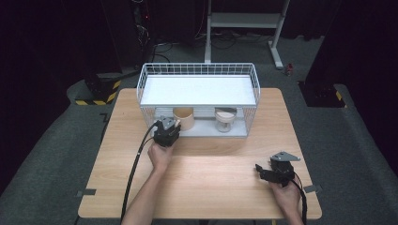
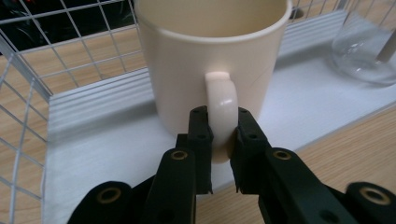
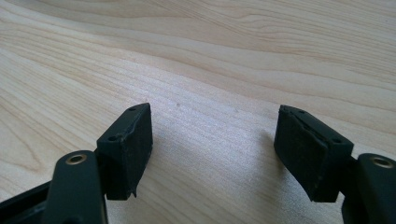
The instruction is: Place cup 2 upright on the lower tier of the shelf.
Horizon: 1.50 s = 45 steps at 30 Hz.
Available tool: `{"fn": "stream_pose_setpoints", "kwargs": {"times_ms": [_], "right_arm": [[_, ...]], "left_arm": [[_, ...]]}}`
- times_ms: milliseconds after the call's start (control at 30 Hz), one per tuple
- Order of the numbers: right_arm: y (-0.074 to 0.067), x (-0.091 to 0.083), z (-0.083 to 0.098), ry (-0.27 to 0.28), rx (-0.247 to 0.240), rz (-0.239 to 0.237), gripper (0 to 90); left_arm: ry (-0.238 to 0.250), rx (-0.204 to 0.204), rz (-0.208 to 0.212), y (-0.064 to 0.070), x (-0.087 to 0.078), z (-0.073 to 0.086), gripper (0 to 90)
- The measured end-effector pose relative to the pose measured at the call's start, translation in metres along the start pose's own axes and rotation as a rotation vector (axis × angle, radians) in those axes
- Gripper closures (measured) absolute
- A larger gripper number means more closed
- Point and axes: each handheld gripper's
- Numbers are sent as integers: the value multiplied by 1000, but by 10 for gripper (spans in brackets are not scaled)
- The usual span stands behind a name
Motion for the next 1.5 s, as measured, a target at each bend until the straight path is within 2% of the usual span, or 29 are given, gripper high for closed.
{"fn": "stream_pose_setpoints", "kwargs": {"times_ms": [67,200,267,367,500,600,700,800,867,967,1067,1100,1167,1333,1400,1500], "right_arm": [[0,0,0,0,0,0,282],[0,0,0,0,0,0,282],[0,0,0,0,0,0,282],[0,0,0,2,-5,-2,283],[1,1,0,4,-10,-2,283],[1,1,0,4,-11,-2,283],[1,1,0,4,-10,-2,282],[1,1,0,3,-10,-2,282],[1,1,0,3,-10,-2,282],[1,1,-1,2,-4,-3,282],[1,1,-1,1,-4,-3,282],[1,1,-1,2,-4,-3,283],[1,1,0,2,-3,-3,282],[0,1,0,1,0,-2,282],[0,1,0,1,0,-2,282],[0,1,-1,1,0,-2,283]], "left_arm": [[-3,-9,-3,0,0,0,798],[-6,-51,6,-4,2,-2,798],[-5,-46,7,-5,4,-4,797],[2,-63,19,-6,6,-3,797],[-9,-56,5,-7,7,-2,780],[-17,-63,6,-9,8,-1,692],[-19,-65,6,-8,7,0,555],[-7,-52,-5,-5,3,-1,447],[11,-64,-5,-5,0,-1,391],[10,-76,2,-8,-6,0,344],[3,-80,22,-10,-13,2,319],[-1,-63,19,-10,-16,2,313],[-2,-58,21,-12,-22,4,312],[18,-94,44,-18,-33,8,308],[13,-101,58,-21,-38,9,309],[32,-111,72,-22,-46,10,317]]}}
Point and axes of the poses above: each handheld gripper's, and its own axes: x roughly forward along the jaws, z roughly out of its underside, y roughly to its right, and after that the axes turned 3 degrees about -x, right-handed
